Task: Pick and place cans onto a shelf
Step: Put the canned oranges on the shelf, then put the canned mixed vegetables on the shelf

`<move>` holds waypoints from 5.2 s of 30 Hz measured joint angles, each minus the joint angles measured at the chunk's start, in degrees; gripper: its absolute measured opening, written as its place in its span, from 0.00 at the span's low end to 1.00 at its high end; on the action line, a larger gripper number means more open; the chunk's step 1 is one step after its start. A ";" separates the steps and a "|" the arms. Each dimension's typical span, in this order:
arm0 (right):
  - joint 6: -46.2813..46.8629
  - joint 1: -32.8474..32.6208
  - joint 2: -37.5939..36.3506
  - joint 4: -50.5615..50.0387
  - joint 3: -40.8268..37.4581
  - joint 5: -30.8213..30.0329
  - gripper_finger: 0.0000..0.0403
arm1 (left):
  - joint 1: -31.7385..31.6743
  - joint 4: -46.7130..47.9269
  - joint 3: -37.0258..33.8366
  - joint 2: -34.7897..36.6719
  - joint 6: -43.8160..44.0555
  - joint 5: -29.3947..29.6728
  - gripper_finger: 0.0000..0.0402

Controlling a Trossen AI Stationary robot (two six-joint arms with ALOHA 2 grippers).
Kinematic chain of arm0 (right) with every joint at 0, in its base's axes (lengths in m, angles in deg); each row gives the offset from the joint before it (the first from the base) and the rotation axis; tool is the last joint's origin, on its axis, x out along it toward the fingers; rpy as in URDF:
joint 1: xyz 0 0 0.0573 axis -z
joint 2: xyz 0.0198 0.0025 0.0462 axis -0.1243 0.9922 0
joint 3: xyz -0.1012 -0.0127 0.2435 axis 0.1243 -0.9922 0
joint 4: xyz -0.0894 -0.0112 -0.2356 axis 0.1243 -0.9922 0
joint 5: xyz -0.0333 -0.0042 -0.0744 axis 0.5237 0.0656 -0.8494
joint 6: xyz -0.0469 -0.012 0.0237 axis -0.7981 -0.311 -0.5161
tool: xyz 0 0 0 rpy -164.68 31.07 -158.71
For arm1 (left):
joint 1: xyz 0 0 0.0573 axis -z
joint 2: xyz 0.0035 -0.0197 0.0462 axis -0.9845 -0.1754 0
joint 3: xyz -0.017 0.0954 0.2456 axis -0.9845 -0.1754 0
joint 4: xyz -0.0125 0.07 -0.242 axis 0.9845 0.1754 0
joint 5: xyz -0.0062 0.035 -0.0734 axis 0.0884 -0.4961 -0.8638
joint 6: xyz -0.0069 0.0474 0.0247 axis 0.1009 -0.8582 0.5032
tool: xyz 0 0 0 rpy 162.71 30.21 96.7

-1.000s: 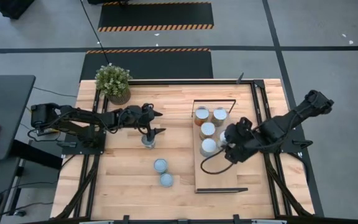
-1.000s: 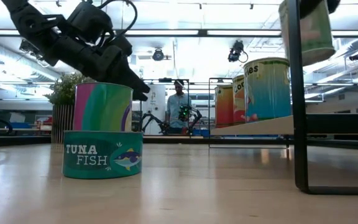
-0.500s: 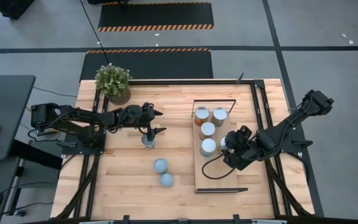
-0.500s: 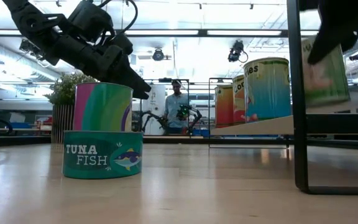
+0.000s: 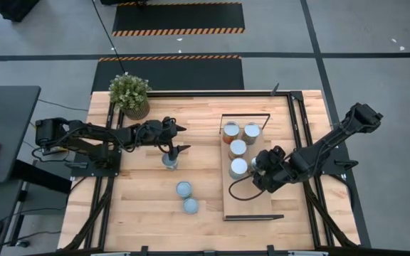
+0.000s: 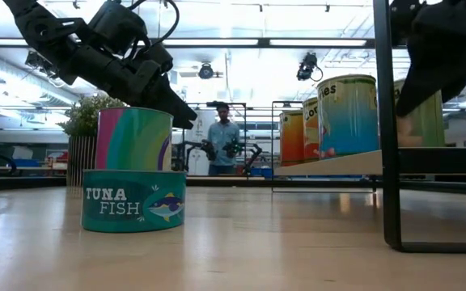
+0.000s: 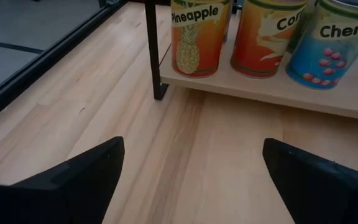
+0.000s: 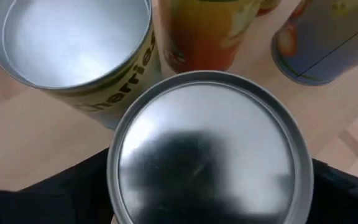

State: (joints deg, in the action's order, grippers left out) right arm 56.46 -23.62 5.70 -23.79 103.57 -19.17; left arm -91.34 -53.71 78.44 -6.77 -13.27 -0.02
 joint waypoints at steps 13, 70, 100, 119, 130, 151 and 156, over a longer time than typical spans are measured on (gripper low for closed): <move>-5.09 3.08 0.00 -8.06 9.27 3.51 0.93 | 0.09 0.49 0.00 2.27 -0.39 -0.08 0.97; -71.75 23.14 25.49 45.52 21.40 14.89 0.93 | 5.67 61.45 8.37 19.76 8.54 -7.03 0.97; -69.91 22.91 25.42 45.50 21.40 14.89 0.93 | 14.95 45.55 8.33 -1.46 10.79 4.39 0.92; -60.73 15.41 7.80 21.96 21.44 1.24 0.93 | 17.45 51.15 24.17 -2.13 7.38 4.96 0.67; -49.53 8.92 0.23 7.57 21.44 -12.11 0.93 | 19.46 51.08 40.78 -17.99 1.48 1.50 0.67; -40.51 4.14 -1.41 0.66 21.40 -15.62 0.93 | 26.14 49.57 67.26 -43.45 -4.30 -0.46 0.68; -40.87 4.08 -1.40 1.36 21.40 -15.73 0.93 | 26.56 46.44 68.02 -44.65 -7.54 -1.26 0.68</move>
State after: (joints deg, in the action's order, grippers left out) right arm 15.59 -19.53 4.30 -22.44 124.96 -34.90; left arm -64.79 -7.27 146.46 -51.42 -20.81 -1.27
